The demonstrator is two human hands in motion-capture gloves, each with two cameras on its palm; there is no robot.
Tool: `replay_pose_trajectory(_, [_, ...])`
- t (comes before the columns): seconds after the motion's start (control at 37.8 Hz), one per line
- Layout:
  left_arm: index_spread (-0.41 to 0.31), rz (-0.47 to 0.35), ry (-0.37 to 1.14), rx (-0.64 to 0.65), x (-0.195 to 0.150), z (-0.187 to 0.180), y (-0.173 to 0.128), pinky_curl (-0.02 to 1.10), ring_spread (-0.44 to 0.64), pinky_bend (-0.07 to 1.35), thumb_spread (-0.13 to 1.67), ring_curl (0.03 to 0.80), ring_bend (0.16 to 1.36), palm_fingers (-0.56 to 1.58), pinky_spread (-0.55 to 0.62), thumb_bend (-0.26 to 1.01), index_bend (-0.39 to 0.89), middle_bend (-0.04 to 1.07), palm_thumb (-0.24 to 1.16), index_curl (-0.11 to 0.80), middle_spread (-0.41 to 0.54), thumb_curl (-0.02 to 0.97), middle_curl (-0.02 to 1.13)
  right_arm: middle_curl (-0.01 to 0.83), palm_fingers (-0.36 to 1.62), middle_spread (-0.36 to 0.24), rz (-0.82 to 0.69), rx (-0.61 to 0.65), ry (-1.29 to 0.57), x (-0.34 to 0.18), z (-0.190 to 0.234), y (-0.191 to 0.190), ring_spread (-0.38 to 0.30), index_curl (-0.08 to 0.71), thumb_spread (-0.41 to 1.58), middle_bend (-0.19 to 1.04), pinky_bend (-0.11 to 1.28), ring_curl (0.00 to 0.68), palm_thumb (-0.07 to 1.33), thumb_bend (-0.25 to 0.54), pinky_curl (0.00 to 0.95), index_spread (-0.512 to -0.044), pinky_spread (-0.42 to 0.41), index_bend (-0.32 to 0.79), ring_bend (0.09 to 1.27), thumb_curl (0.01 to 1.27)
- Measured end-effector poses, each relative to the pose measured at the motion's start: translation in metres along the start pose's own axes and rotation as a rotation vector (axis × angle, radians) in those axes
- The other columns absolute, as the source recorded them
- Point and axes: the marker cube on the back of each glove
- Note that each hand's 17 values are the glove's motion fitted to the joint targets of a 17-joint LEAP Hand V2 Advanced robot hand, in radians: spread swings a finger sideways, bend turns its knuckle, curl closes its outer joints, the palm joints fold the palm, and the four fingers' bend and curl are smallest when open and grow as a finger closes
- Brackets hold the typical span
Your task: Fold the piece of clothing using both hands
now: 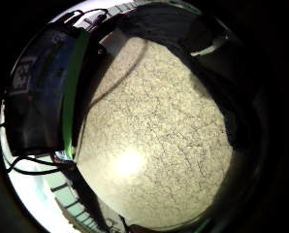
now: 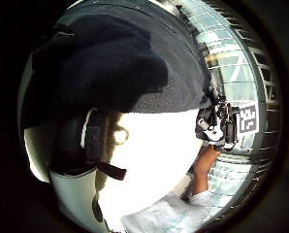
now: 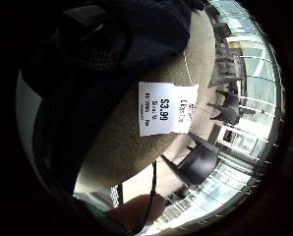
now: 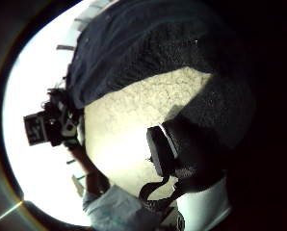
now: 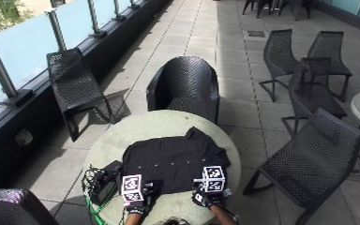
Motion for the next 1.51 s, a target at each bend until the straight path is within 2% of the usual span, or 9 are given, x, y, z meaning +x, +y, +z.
replay_pose_trajectory(0.24, [-0.199,0.076,-0.15,0.187,-0.001,-0.017,0.004,0.31,-0.06,0.28,1.21,0.279,0.55,0.9,0.13,0.1,0.38,0.23,0.58,0.351,-0.153,0.335,0.34,0.351,0.72,-0.128,-0.029,0.379,0.119,0.031,0.03,-0.071,-0.029,0.223,1.2,0.33,0.57,0.251,0.72,0.23,0.301,-0.356,0.134,0.34,0.46,0.33])
replay_pose_trajectory(0.37, [-0.264,0.16,-0.082,0.104,0.001,-0.044,0.036,0.31,-0.23,0.18,1.22,0.323,0.59,1.19,-0.01,0.12,0.29,0.41,0.66,0.358,-0.261,0.35,0.42,0.393,1.24,-0.193,-0.158,0.197,0.11,0.039,0.004,-0.038,-0.182,0.267,1.2,0.41,0.52,0.319,0.88,0.293,0.302,-0.328,-0.043,0.29,0.6,0.35])
replay_pose_trajectory(0.53, [-0.298,0.179,-0.012,0.037,0.002,-0.091,0.033,0.33,-0.32,0.18,1.22,0.363,0.63,1.24,-0.11,0.11,0.24,0.46,0.71,0.377,-0.319,0.357,0.46,0.42,1.39,-0.222,-0.278,-0.081,-0.102,0.049,-0.053,-0.011,-0.232,0.304,1.18,0.42,0.55,0.396,0.91,0.273,0.345,-0.313,-0.232,0.17,0.74,0.34])
replay_pose_trajectory(0.74, [-0.31,0.161,0.042,-0.097,0.002,-0.162,0.006,0.37,-0.38,0.24,1.17,0.409,0.73,1.31,-0.22,0.07,0.15,0.47,0.73,0.378,-0.352,0.373,0.48,0.456,1.41,-0.232,-0.21,0.001,-0.105,0.033,-0.123,-0.062,-0.228,0.304,1.16,0.48,0.68,0.455,0.92,0.228,0.407,-0.309,-0.299,0.13,0.84,0.33])
replay_pose_trajectory(0.98, [-0.334,-0.053,-0.212,-0.134,0.001,-0.104,-0.108,0.39,-0.4,0.21,1.14,0.43,0.76,1.32,-0.26,0.03,0.21,0.51,0.76,0.416,-0.37,0.388,0.5,0.485,1.41,-0.227,0.037,0.017,0.235,0.006,-0.131,-0.137,-0.222,0.341,1.11,0.55,0.71,0.479,0.89,0.139,0.441,-0.309,-0.297,0.18,0.86,0.3])
replay_pose_trajectory(1.16, [-0.345,-0.069,-0.282,-0.222,0.019,-0.14,-0.056,0.4,-0.4,0.18,1.16,0.428,0.72,1.3,-0.26,0.0,0.24,0.54,0.77,0.445,-0.376,0.385,0.51,0.496,1.4,-0.226,0.07,0.014,0.228,0.003,-0.091,-0.178,-0.22,0.377,1.07,0.58,0.67,0.486,0.89,0.087,0.437,-0.312,-0.298,0.2,0.87,0.29])
replay_pose_trajectory(1.35, [-0.344,-0.12,-0.287,0.045,0.004,-0.127,-0.08,0.38,-0.4,0.15,1.18,0.433,0.73,1.23,-0.21,-0.01,0.21,0.57,0.76,0.454,-0.377,0.376,0.52,0.491,1.33,-0.229,-0.001,0.133,-0.101,0.017,-0.106,-0.13,-0.222,0.385,1.05,0.58,0.64,0.487,0.95,0.078,0.427,-0.314,-0.31,0.14,0.87,0.3])
replay_pose_trajectory(1.43, [-0.248,-0.06,-0.221,0.102,0.004,-0.095,-0.093,0.41,-0.33,0.24,1.18,0.423,0.71,0.7,-0.09,-0.02,-0.01,0.38,0.76,0.388,-0.312,0.373,0.47,0.442,0.92,-0.223,0.113,0.16,-0.248,0.044,-0.107,-0.092,-0.232,0.344,1.01,0.41,0.71,0.443,0.87,0.002,0.431,-0.323,-0.253,0.06,0.75,0.3])
replay_pose_trajectory(1.51, [-0.185,0.003,-0.236,0.179,0.008,-0.071,-0.093,0.46,-0.26,0.33,1.19,0.463,0.71,0.54,-0.01,-0.02,0.01,0.33,0.75,0.362,-0.245,0.369,0.51,0.439,0.78,-0.212,0.332,0.269,-0.224,0.088,-0.099,-0.06,-0.211,0.355,0.99,0.38,0.69,0.445,0.86,-0.018,0.444,-0.327,-0.185,0.1,0.67,0.3])
